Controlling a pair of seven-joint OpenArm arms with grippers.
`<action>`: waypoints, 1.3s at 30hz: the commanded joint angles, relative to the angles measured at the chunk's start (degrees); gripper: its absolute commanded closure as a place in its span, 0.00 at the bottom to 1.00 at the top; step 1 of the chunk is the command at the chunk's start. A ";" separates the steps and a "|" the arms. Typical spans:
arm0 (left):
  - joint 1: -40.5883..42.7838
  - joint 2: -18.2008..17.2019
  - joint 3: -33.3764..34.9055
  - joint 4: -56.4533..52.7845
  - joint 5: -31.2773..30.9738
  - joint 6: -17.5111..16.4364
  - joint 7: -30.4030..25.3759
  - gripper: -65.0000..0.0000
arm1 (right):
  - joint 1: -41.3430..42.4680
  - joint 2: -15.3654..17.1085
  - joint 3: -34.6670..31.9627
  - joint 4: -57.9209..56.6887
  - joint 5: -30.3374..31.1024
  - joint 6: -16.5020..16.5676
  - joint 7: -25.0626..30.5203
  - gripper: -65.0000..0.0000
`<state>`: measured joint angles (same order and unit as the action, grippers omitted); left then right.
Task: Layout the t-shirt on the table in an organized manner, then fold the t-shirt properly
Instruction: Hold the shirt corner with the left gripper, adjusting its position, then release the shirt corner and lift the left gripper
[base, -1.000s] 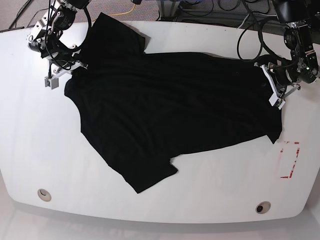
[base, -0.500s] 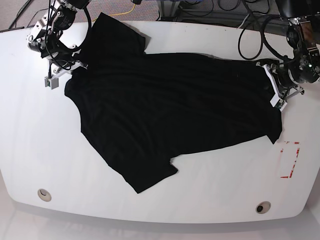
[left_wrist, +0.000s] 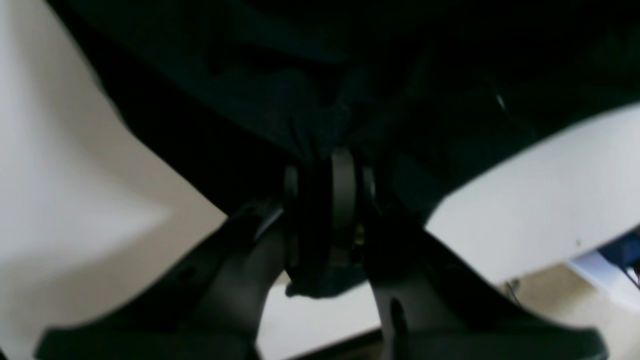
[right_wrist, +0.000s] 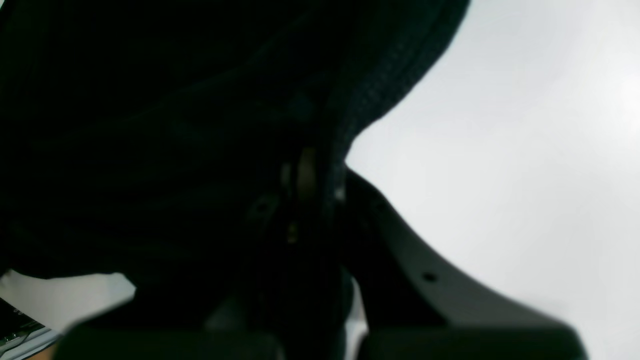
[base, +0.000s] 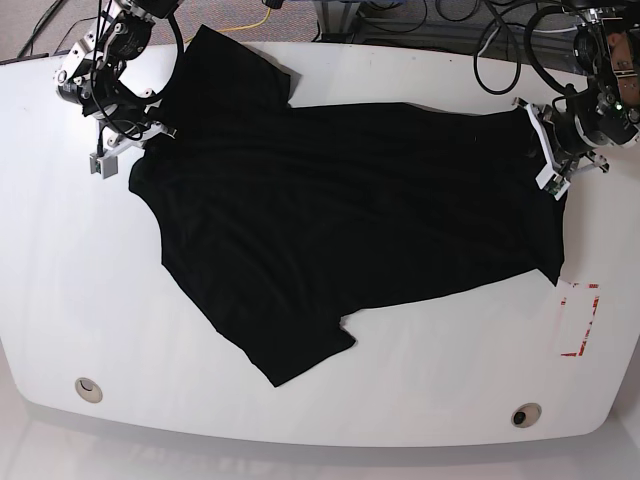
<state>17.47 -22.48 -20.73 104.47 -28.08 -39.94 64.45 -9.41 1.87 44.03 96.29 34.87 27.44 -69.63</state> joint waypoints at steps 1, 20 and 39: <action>0.77 -2.71 -0.50 0.99 -0.45 -0.06 -0.66 0.90 | 0.49 0.64 0.23 0.90 1.13 0.29 0.75 1.00; 10.88 -5.96 -6.39 7.14 -0.54 -0.06 1.18 0.55 | 0.57 0.64 0.23 0.90 1.13 0.21 0.75 1.00; 0.24 -5.61 -9.55 8.02 -0.19 -0.06 2.50 0.58 | 0.57 0.55 0.06 0.90 1.13 0.21 0.75 1.00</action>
<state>19.22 -27.31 -30.02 111.79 -27.97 -39.94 66.37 -9.28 1.76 44.10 96.29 34.76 27.42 -69.63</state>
